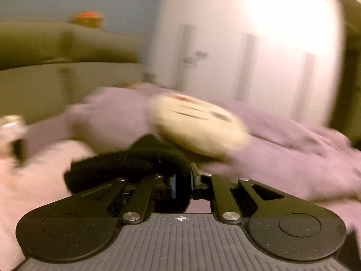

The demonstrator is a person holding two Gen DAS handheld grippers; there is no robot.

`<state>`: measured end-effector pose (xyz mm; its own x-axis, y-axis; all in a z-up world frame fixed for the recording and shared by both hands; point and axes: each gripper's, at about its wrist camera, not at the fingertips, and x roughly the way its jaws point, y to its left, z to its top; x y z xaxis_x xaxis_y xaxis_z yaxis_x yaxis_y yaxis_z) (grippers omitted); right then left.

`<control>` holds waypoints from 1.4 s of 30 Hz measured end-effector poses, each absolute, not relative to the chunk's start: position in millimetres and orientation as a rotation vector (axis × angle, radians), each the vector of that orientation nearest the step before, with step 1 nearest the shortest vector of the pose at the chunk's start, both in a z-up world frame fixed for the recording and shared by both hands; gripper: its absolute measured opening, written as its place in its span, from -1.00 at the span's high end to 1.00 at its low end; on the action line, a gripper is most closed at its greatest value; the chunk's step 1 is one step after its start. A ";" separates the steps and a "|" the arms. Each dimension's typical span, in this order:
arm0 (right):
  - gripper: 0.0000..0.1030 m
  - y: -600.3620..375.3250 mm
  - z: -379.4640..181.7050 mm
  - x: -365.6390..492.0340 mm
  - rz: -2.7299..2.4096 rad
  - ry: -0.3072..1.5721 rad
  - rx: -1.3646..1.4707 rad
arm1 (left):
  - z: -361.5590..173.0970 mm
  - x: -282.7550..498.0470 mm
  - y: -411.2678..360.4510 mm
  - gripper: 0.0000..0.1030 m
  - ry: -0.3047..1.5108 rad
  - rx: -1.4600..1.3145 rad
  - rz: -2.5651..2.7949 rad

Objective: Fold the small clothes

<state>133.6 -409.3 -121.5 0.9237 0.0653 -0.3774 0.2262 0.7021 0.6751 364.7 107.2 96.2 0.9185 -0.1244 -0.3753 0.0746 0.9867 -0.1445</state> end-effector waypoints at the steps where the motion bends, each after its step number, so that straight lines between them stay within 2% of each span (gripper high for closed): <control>1: -0.10 -407.1 -120.1 134.2 -0.096 0.396 0.789 | 88.9 359.6 85.1 0.74 0.418 -0.128 -0.155; 5: -0.13 -405.4 -116.9 132.6 -0.097 0.399 0.808 | 25.7 341.4 -5.9 0.69 0.581 -0.034 -0.253; 10: -0.14 -407.9 -115.4 131.1 -0.086 0.410 0.828 | -51.9 319.5 -53.5 0.35 0.808 -0.012 -0.254; 16: -0.17 -404.7 -112.3 133.9 -0.084 0.419 0.827 | -64.3 276.0 -2.3 0.05 0.799 -0.122 -0.160; 17: -0.17 -402.6 -111.4 134.8 -0.077 0.420 0.832 | -65.1 273.4 5.6 -0.05 0.801 -0.136 -0.120; 19: -0.17 -394.7 -107.6 136.6 -0.047 0.427 0.850 | -66.4 263.7 28.2 -0.07 0.792 -0.152 -0.050; 20: -0.18 -389.3 -106.1 136.7 -0.021 0.430 0.854 | -70.0 259.6 37.8 -0.15 0.790 -0.166 -0.028; 25: -0.28 -349.0 -107.3 153.0 0.057 0.524 0.879 | -80.6 235.2 62.7 -0.18 0.767 -0.148 0.014; 27: -0.28 -335.7 -106.9 166.4 0.057 0.572 0.889 | -75.7 234.9 56.4 -0.43 0.781 -0.132 0.008; 29: -0.26 -323.7 -106.1 184.1 0.068 0.622 0.932 | -72.7 230.6 54.9 -0.52 0.796 -0.163 -0.004; 31: -0.16 -313.9 -108.1 199.5 0.069 0.684 0.978 | -71.0 227.5 56.6 -0.55 0.811 -0.198 -0.007; 32: -0.03 -307.1 -110.4 208.4 0.059 0.735 0.987 | -72.1 227.3 58.6 -0.55 0.819 -0.213 -0.006; 34: 0.00 -296.9 -115.3 217.2 0.043 0.777 0.983 | -71.8 222.9 61.5 -0.56 0.833 -0.241 -0.010; 35: 0.08 -292.8 -117.7 219.6 0.032 0.789 0.981 | -72.4 220.4 63.5 -0.56 0.835 -0.250 -0.012; 36: 0.39 -288.0 -117.3 222.9 0.009 0.804 0.970 | -71.6 218.4 65.0 -0.56 0.840 -0.258 -0.013; 38: 0.74 -283.5 -113.3 224.2 0.009 0.812 0.977 | -69.9 213.8 68.3 -0.56 0.845 -0.276 -0.015; 42: 0.83 -278.6 -90.1 221.6 0.014 0.739 0.946 | -67.0 212.9 70.1 -0.56 0.865 -0.282 -0.029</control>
<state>221.6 -278.6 -90.1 0.7584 0.3202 -0.5677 0.2984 0.6039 0.7391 212.9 70.1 -67.0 0.6505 -0.1392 -0.7466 -0.0888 0.9624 -0.2567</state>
